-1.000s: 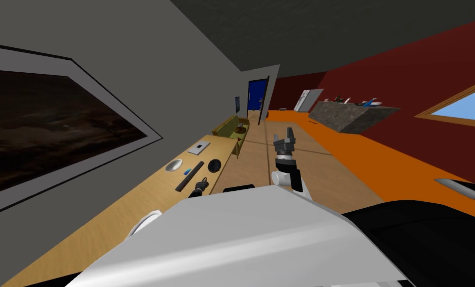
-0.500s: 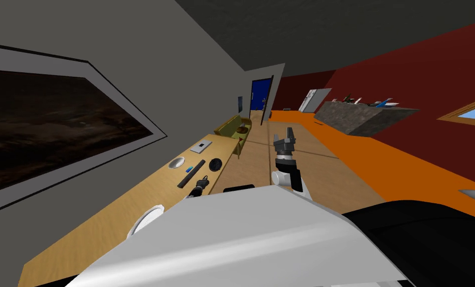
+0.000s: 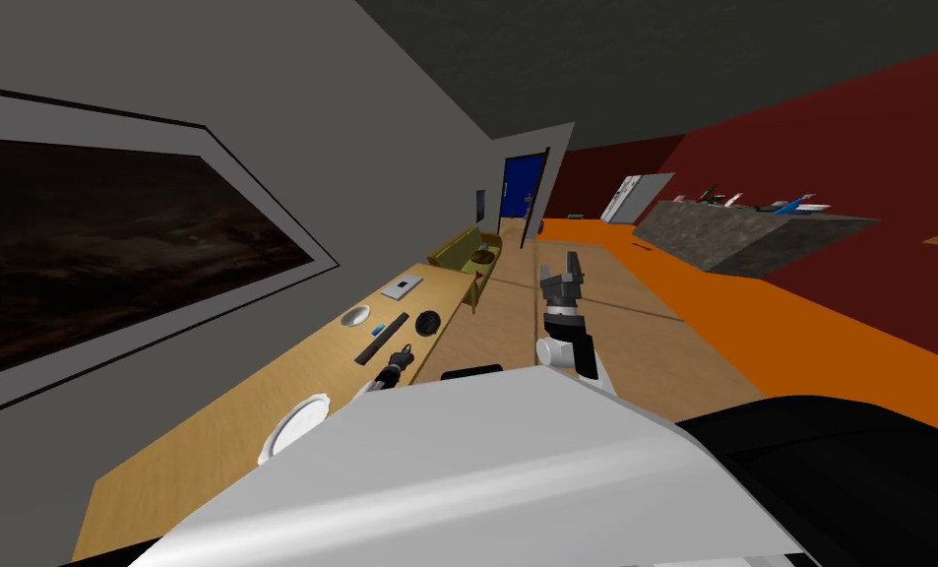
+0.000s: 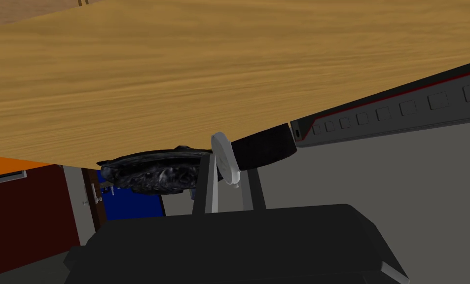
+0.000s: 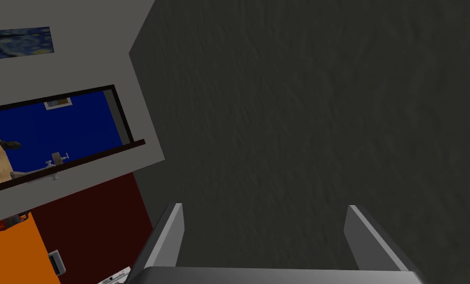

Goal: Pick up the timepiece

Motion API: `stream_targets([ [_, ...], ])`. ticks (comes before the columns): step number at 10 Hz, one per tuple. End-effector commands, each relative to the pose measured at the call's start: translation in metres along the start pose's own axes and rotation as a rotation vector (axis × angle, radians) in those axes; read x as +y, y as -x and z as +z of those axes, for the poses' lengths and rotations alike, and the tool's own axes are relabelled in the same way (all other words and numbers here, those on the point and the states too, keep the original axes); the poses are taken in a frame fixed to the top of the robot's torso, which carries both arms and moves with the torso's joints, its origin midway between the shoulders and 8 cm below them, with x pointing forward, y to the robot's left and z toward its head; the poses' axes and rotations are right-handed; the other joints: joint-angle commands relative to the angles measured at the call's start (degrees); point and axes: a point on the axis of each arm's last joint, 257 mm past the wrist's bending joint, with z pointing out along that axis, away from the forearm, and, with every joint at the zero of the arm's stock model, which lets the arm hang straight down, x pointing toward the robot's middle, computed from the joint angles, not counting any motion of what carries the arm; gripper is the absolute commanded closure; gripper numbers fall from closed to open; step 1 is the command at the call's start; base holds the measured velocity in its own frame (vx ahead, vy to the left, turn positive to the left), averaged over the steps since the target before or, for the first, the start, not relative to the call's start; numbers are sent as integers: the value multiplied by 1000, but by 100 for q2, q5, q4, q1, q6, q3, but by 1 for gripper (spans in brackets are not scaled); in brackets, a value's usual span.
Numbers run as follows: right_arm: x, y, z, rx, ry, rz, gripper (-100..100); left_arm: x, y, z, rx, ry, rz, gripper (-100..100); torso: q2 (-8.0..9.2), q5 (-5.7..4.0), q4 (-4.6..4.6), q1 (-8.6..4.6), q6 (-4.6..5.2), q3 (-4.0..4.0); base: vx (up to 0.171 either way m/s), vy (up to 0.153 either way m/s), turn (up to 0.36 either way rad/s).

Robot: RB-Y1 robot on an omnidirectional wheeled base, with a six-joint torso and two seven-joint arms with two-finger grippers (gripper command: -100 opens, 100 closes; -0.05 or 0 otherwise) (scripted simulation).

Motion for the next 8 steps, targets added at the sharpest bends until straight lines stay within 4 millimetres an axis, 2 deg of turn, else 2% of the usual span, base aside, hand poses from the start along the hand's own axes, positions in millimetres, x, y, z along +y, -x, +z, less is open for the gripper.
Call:
stream_targets([
  [1,0,0,0,0,0,0,0,-1,6,4,-3,-15,0,100,0,0,0,0,0,0,-6,-26,121],
  [7,0,0,0,0,0,0,0,-4,11,11,4,-46,31,100,-1,-3,-1,-3,-3,-1,-6,-20,71],
  [8,0,0,0,0,0,0,0,-4,11,11,5,-47,31,0,-2,-3,0,0,-2,-1,0,0,0],
])
